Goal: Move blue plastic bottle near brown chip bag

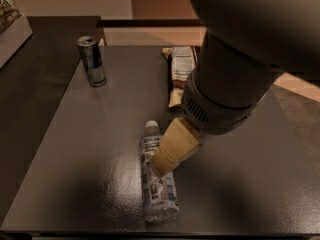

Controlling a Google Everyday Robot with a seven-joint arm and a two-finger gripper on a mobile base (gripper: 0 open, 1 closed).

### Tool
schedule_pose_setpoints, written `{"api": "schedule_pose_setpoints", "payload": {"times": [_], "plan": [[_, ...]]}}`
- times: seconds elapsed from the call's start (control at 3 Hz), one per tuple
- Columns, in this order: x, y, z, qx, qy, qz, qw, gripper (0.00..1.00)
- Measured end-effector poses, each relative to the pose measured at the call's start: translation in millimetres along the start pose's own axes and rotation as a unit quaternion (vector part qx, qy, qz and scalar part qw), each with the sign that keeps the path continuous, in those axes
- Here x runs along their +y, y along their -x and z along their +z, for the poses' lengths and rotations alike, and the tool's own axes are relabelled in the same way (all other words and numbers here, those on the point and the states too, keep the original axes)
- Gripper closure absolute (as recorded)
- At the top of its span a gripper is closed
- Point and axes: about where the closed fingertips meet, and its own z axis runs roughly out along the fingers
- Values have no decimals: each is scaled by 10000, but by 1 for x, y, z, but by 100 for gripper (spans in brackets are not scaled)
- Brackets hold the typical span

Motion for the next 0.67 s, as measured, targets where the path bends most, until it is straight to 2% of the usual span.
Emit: {"api": "schedule_pose_setpoints", "payload": {"times": [0.33, 0.67], "plan": [[4, 3, -8, -94, -54, 50, 9999, 0], [8, 6, -12, -2, -68, 140, 9999, 0]]}}
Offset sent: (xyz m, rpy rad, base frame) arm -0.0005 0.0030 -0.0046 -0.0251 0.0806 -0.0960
